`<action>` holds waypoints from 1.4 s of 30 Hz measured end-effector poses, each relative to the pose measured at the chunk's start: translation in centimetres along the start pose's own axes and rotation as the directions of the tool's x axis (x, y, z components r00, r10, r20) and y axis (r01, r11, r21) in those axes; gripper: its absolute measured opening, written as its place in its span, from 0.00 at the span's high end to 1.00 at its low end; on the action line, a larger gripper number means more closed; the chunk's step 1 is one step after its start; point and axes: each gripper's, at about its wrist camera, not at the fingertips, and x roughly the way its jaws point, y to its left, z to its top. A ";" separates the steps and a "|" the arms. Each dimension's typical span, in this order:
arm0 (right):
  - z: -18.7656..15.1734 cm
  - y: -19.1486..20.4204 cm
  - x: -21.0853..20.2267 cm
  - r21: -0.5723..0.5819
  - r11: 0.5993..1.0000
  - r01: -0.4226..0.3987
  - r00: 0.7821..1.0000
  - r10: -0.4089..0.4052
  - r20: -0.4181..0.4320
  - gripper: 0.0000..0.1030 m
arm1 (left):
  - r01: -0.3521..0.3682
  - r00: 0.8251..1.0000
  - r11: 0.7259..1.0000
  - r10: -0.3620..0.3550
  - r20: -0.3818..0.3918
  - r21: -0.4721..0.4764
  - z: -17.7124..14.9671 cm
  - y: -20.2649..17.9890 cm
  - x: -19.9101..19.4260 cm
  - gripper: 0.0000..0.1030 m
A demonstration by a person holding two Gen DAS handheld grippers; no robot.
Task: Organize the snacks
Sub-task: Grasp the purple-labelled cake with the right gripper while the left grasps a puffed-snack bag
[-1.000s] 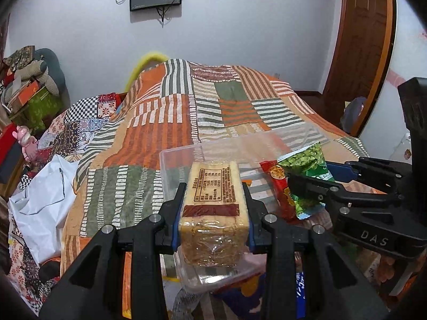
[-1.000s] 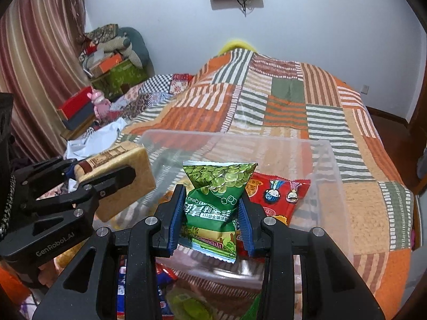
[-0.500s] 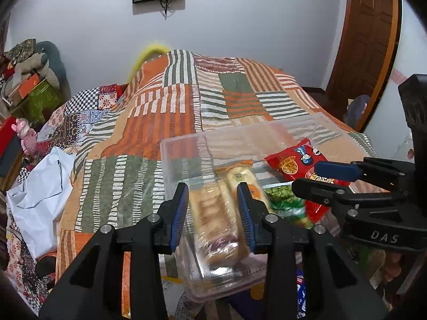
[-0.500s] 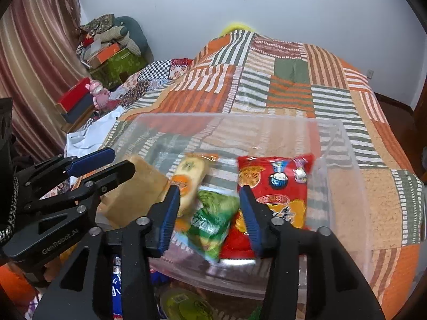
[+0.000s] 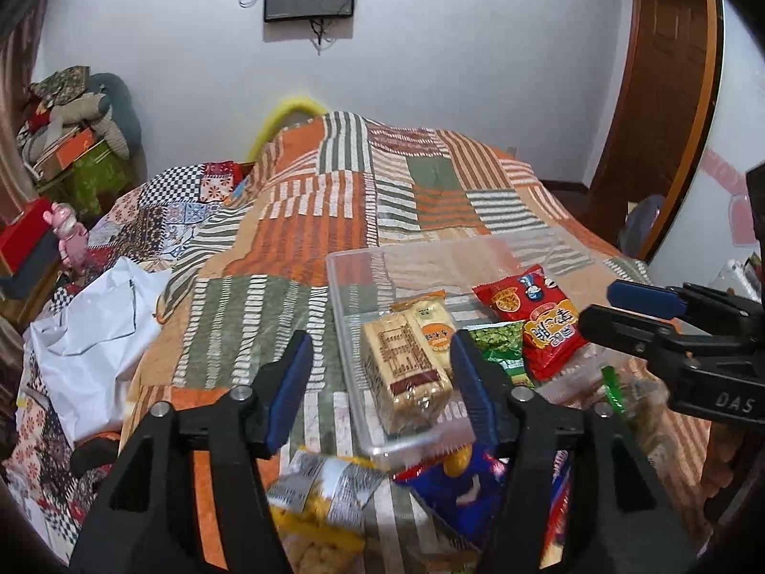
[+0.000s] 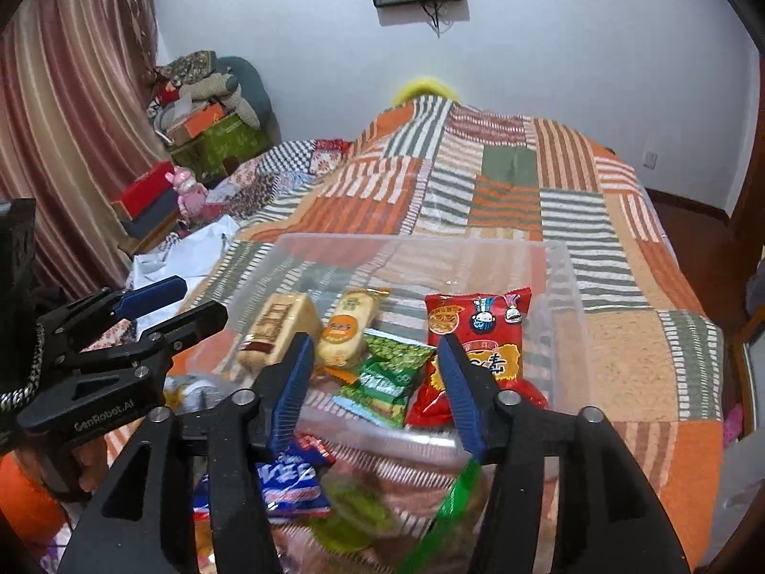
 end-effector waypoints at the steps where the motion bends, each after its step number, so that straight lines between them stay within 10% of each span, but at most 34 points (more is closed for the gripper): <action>1: -0.1 0.2 -0.6 -0.003 1.000 -0.002 1.000 0.002 0.012 0.46 | -0.006 1.000 1.000 0.006 0.011 -0.004 -0.2 0.1 -0.7 0.36; 19: -5.1 4.3 -5.5 -0.038 0.999 0.014 0.998 -0.011 0.067 0.35 | -0.091 0.992 0.996 0.093 0.088 -0.026 -6.4 2.0 -9.7 0.06; 42: -12.8 9.2 -0.2 -0.121 0.992 0.017 0.989 -0.035 -0.146 0.34 | -0.093 0.995 0.994 0.095 -0.024 0.061 -13.8 4.3 -7.9 0.05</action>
